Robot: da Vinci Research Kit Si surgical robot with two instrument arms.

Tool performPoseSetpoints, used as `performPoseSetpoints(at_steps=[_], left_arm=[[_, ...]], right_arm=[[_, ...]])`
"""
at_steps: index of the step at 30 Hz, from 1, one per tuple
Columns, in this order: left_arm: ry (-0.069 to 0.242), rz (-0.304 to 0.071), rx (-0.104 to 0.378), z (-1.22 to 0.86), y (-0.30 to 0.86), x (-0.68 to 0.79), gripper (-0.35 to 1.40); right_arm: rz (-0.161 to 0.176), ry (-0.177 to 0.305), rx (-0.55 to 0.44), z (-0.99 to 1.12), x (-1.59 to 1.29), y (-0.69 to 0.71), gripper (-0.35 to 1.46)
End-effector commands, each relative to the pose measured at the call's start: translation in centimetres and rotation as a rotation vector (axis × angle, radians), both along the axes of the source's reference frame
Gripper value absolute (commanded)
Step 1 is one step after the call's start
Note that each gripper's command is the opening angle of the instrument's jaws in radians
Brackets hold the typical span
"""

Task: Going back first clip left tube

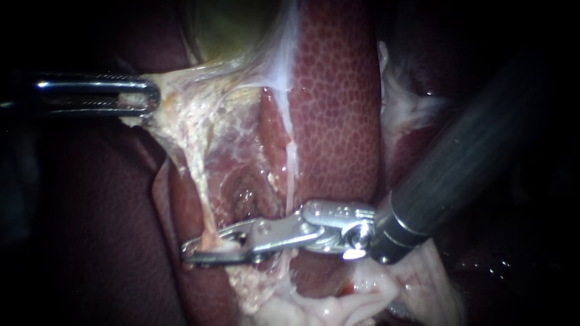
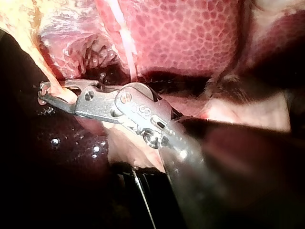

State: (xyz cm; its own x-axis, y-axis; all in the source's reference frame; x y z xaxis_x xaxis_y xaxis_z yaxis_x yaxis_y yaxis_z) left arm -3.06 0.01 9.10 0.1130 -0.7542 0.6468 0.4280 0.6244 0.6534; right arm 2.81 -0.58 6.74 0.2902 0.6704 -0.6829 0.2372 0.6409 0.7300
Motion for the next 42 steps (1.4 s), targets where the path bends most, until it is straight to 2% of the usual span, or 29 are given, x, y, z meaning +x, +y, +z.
performPoseSetpoints(at_steps=[1, 11, 12, 13, 14, 15, 16, 18, 19, 24, 32, 37, 42], left_arm=[[-0.001, 0.0, 0.0, -0.01, 0.0, 0.0, -0.35], [-0.001, 0.0, 0.0, -0.01, 0.0, 0.0, -0.35], [-0.001, 0.0, 0.0, -0.01, 0.0, 0.0, -0.35], [-0.001, 0.0, 0.0, -0.01, 0.0, 0.0, -0.35], [-0.001, 0.0, 0.0, 0.0, 0.0, 0.0, -0.35], [-0.001, 0.0, 0.0, 0.0, 0.0, 0.0, -0.35], [-0.001, 0.0, 0.0, -0.01, 0.0, 0.0, -0.35], [-0.001, 0.0, 0.0, -0.01, 0.0, 0.0, -0.35], [0.0, 0.0, 0.0, -0.01, 0.0, 0.0, -0.35], [0.0, -0.001, 0.0, -0.01, -0.01, -0.01, -0.35], [0.0, -0.001, 0.0, -0.01, -0.01, -0.01, -0.35], [0.0, 0.0, 0.0, -0.02, -0.01, 0.01, -0.35], [-0.001, 0.001, 0.0, -0.02, -0.02, 0.03, -0.35]], right_arm=[[0.002, 0.0, -0.001, 0.01, 0.0, 0.0, -0.35], [0.005, -0.002, -0.001, 0.01, 0.03, 0.01, -0.35], [0.006, -0.005, 0.004, 0.02, 0.05, 0.02, -0.14], [0.011, 0.027, -0.048, 0.02, 0.06, 0.02, 0.11], [0.019, 0.044, -0.062, 0.02, 0.08, 0.02, 0.2], [0.027, 0.054, -0.065, 0.03, 0.1, 0.03, 0.37], [0.031, 0.071, -0.09, 0.04, 0.14, 0.04, 0.48], [0.04, 0.076, -0.12, 0.05, 0.2, 0.06, 0.56], [0.059, 0.072, -0.135, 0.06, 0.23, 0.07, 0.59], [0.073, 0.086, -0.164, 0.09, 0.2, 0.15, 0.6], [0.105, 0.093, -0.193, 0.07, 0.01, 0.44, 0.6], [0.105, 0.094, -0.186, 0.02, -0.15, 0.51, 0.6], [0.094, 0.103, -0.179, -0.07, -0.49, 0.53, 0.6]])
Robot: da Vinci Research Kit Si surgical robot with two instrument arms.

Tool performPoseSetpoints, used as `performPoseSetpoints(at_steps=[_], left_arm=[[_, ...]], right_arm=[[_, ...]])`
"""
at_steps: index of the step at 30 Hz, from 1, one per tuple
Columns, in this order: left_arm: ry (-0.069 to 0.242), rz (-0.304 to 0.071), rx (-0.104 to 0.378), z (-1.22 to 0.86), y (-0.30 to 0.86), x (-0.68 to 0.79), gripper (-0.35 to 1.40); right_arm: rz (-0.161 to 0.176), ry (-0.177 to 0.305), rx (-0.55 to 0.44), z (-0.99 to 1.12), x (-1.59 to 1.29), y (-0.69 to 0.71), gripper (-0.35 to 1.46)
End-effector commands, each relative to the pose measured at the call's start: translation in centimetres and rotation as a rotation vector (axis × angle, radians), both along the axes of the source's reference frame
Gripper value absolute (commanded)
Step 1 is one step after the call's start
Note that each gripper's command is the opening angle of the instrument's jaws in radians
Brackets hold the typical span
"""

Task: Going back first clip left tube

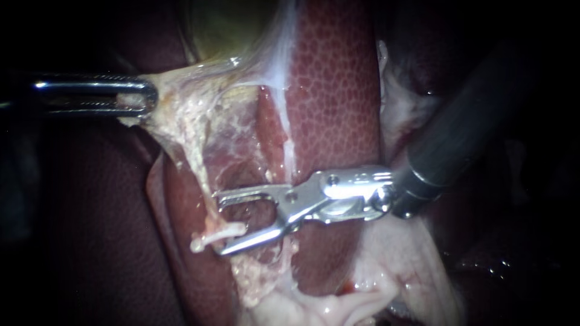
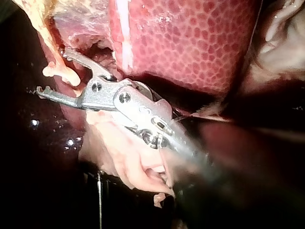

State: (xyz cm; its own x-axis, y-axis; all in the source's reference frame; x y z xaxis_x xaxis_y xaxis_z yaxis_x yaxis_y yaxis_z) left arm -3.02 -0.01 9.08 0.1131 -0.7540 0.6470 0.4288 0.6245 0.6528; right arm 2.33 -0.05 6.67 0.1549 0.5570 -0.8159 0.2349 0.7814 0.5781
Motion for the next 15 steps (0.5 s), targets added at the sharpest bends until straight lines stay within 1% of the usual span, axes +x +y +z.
performPoseSetpoints(at_steps=[1, 2, 4, 7, 9, 12, 15], left_arm=[[-0.002, 0.002, 0.0, 0.0, 0.0, 0.0, -0.35], [-0.002, 0.002, 0.0, 0.0, 0.0, 0.01, -0.35], [-0.002, 0.002, 0.0, 0.0, 0.0, 0.01, -0.35], [-0.002, 0.002, 0.0, 0.0, 0.0, 0.0, -0.35], [-0.002, 0.002, 0.0, 0.0, 0.0, 0.0, -0.35], [-0.001, 0.001, 0.0, 0.01, 0.0, -0.01, -0.35], [-0.001, 0.0, -0.001, 0.03, 0.0, -0.03, -0.35]], right_arm=[[-0.005, 0.005, -0.004, -0.03, -0.09, 0.01, 0.6], [-0.007, 0.007, -0.001, -0.06, -0.18, 0.03, 0.6], [0.001, 0.003, -0.007, -0.15, -0.43, 0.11, 0.6], [0.006, -0.019, -0.014, -0.31, -0.79, 0.25, 0.6], [0.003, -0.032, -0.019, -0.45, -1.03, 0.35, 0.6], [0.0, -0.046, -0.028, -0.65, -1.3, 0.48, 0.6], [-0.004, -0.05, -0.037, -0.8, -1.45, 0.56, 0.6]])
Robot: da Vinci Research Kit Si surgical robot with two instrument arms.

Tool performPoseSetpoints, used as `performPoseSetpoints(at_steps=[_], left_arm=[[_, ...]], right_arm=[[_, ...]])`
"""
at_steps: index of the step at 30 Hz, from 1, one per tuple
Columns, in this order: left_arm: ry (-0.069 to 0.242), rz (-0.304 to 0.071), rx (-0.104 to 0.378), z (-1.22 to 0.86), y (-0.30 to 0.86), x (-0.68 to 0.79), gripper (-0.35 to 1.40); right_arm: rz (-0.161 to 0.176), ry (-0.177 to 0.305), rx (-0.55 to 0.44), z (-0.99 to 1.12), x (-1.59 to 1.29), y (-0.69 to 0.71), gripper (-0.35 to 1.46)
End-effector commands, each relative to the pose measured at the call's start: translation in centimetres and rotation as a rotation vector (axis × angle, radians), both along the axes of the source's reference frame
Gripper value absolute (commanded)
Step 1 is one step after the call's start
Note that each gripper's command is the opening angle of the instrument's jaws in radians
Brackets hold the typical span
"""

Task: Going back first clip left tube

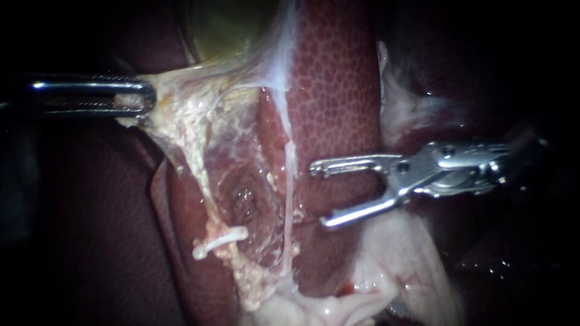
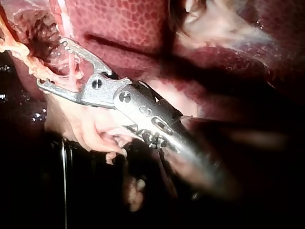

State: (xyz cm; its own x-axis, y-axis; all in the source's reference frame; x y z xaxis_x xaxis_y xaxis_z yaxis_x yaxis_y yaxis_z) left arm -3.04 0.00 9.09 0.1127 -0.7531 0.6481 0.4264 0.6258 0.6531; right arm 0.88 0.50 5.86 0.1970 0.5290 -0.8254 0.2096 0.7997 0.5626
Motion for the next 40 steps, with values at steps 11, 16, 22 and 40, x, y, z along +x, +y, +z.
performPoseSetpoints(at_steps=[11, 16, 22, 40], left_arm=[[0.009, 0.006, -0.017, 0.44, -0.15, -0.26, -0.35], [0.025, 0.042, -0.011, 0.88, -0.22, -0.56, -0.35], [0.028, 0.071, 0.008, 1.25, -0.25, -0.91, -0.35], [0.029, 0.081, 0.013, 1.3, -0.3, -1.0, -0.35]], right_arm=[[-0.006, 0.0, -0.005, -0.12, -0.07, 0.01, 0.6], [-0.006, 0.0, -0.005, -0.11, -0.07, 0.01, 0.6], [-0.006, 0.0, -0.005, -0.12, -0.06, 0.0, 0.6], [-0.003, 0.0, -0.004, -0.15, -0.04, -0.01, 0.6]])
